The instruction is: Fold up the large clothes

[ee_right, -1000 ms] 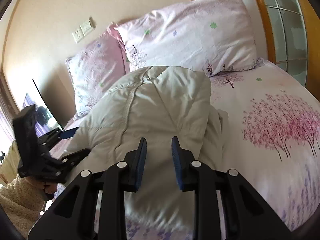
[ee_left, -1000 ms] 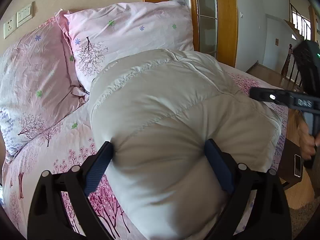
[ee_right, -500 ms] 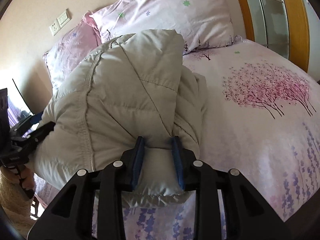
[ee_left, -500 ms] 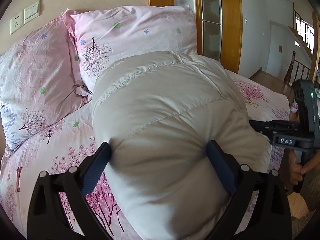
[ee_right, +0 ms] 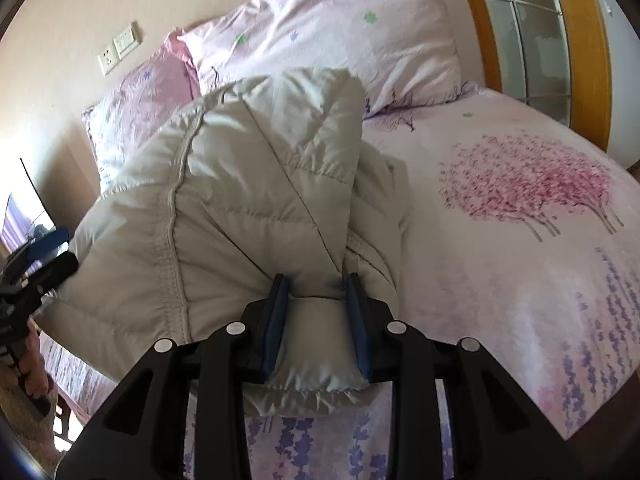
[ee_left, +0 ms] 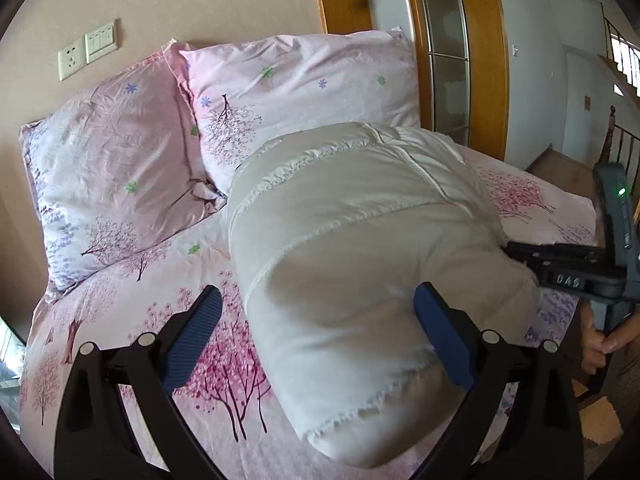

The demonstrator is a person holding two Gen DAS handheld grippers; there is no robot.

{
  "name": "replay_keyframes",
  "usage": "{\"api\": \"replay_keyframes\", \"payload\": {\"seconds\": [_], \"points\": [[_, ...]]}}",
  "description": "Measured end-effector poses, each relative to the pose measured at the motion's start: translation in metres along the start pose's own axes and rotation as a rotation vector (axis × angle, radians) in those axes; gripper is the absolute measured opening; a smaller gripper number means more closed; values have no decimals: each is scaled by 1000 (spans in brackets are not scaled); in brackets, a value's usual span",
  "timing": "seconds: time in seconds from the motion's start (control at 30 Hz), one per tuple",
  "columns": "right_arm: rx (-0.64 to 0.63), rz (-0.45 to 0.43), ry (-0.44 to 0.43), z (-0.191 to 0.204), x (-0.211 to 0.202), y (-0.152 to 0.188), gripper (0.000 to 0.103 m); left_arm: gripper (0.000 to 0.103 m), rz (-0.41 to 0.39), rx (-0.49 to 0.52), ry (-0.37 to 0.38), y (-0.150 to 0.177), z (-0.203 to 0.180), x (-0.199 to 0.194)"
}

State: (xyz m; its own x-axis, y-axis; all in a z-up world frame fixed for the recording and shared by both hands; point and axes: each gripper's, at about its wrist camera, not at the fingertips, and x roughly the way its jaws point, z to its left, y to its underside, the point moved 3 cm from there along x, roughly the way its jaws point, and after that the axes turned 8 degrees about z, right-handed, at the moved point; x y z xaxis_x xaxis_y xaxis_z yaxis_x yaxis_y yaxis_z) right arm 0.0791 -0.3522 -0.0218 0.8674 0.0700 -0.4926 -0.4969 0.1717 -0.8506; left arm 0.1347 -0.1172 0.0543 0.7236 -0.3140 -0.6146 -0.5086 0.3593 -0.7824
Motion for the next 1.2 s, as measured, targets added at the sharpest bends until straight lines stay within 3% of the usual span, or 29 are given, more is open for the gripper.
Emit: {"api": "replay_keyframes", "payload": {"seconds": [0.2,0.5,0.63,0.67,0.73,0.77,0.8,0.9,0.97,1.07,1.2], "points": [[-21,-134,-47,14,-35,6,29,97,22,-63,25,6,9,6],[-45,-34,-6,17,-2,18,29,99,40,-94,78,11,8,18],[-40,18,-32,15,-8,9,32,99,47,-152,158,9,20,17],[-25,36,-53,12,-11,5,37,98,48,-179,192,7,26,15],[25,63,-106,4,-20,-9,64,98,30,-258,266,2,46,11],[50,65,-133,0,-24,-17,87,98,28,-296,296,-1,57,11],[73,70,-163,-4,-27,-24,93,98,33,-332,320,-4,67,13],[145,144,-284,-14,-22,-52,102,98,88,-431,388,-11,96,30],[227,260,-350,-22,-1,-67,102,98,132,-474,431,-14,105,44],[282,393,-366,-28,31,-77,102,98,186,-549,513,-17,116,66],[356,504,-337,-44,68,-81,102,98,223,-622,627,-19,121,89]]}}
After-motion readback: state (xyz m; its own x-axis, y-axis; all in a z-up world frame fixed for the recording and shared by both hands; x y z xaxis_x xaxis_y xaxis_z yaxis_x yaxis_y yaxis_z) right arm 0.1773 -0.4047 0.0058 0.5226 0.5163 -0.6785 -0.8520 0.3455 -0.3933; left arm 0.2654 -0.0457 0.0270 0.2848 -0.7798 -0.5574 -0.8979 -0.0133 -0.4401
